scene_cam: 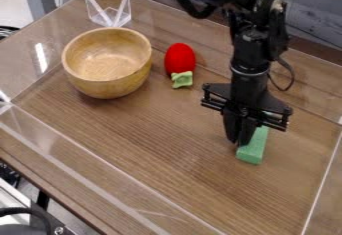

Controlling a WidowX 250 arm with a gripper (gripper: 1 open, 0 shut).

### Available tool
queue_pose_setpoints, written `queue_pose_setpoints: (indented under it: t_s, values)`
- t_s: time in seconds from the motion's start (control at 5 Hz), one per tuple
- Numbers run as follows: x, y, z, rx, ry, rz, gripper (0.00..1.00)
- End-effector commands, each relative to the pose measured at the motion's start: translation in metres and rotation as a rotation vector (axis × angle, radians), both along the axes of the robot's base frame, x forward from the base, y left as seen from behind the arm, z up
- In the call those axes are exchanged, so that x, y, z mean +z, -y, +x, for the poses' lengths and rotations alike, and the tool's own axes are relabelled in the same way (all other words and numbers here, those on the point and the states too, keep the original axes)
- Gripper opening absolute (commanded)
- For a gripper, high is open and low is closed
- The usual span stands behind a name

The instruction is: Put the green stick in the brown bowl

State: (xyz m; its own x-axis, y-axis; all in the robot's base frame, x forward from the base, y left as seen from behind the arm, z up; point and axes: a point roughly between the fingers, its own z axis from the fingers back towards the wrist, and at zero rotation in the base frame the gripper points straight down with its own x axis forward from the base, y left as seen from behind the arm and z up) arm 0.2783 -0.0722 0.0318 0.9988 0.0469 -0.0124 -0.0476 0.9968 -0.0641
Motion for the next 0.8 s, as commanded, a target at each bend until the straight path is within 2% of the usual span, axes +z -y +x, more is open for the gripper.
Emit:
queue_pose_setpoints:
  t_s: [0.0, 0.2, 0.4, 0.6]
  values:
    - [0.016, -0.001, 0.003, 0.025, 0.035, -0.005, 1.0]
    - [0.023, 0.002, 0.002, 0.045, 0.036, -0.006, 1.0]
    - [0.029, 0.005, 0.002, 0.058, 0.044, -0.007, 0.0]
    - [0.03, 0.014, 0.0, 0.052, 0.051, -0.007, 0.0]
